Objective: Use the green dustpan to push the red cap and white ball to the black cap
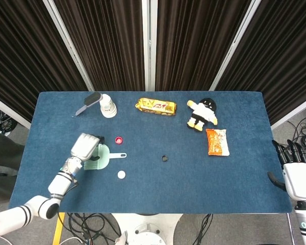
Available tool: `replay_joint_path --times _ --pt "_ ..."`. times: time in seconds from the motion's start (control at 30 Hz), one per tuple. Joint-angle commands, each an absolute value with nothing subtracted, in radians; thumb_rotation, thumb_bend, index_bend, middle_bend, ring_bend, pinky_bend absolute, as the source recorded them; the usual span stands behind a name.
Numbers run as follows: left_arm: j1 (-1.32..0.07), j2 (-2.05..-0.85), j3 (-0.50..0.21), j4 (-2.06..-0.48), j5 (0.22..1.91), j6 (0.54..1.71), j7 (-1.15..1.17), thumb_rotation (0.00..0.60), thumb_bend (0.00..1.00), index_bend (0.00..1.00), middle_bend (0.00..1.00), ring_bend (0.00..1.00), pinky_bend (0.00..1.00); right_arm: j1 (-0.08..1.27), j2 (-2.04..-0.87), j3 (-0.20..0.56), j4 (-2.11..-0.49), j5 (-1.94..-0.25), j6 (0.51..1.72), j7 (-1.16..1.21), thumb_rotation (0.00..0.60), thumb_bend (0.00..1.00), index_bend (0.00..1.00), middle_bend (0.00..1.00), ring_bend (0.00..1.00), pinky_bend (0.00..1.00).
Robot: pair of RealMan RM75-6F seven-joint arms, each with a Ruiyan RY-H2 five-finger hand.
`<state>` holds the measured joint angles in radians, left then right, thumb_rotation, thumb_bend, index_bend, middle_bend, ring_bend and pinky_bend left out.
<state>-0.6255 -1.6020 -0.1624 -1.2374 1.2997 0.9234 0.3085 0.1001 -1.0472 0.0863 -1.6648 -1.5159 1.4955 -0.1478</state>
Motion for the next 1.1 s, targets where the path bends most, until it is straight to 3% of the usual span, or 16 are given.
replay_joint_path --times 0.03,0.5,1.1 --pt "-0.656 -1.647 -0.161 -1.190 1.271 0.893 0.344 0.600 0.07 0.45 0.53 0.61 0.86 0.099 -1.046 0.087 -1.664 -1.512 1.495 -0.147 0.600 0.15 0.04 0.20 0.00 0.09" --pt "-0.717 -1.721 -0.162 -1.144 1.188 0.824 0.397 0.600 0.22 0.45 0.52 0.61 0.87 0.089 -1.046 0.085 -1.656 -1.497 1.500 -0.135 0.600 0.15 0.04 0.20 0.00 0.09" --pt "-0.771 -1.737 -0.176 -1.201 1.097 0.816 0.474 0.600 0.20 0.43 0.51 0.61 0.86 0.080 -1.047 0.082 -1.633 -1.491 1.501 -0.101 0.600 0.15 0.04 0.20 0.01 0.09"
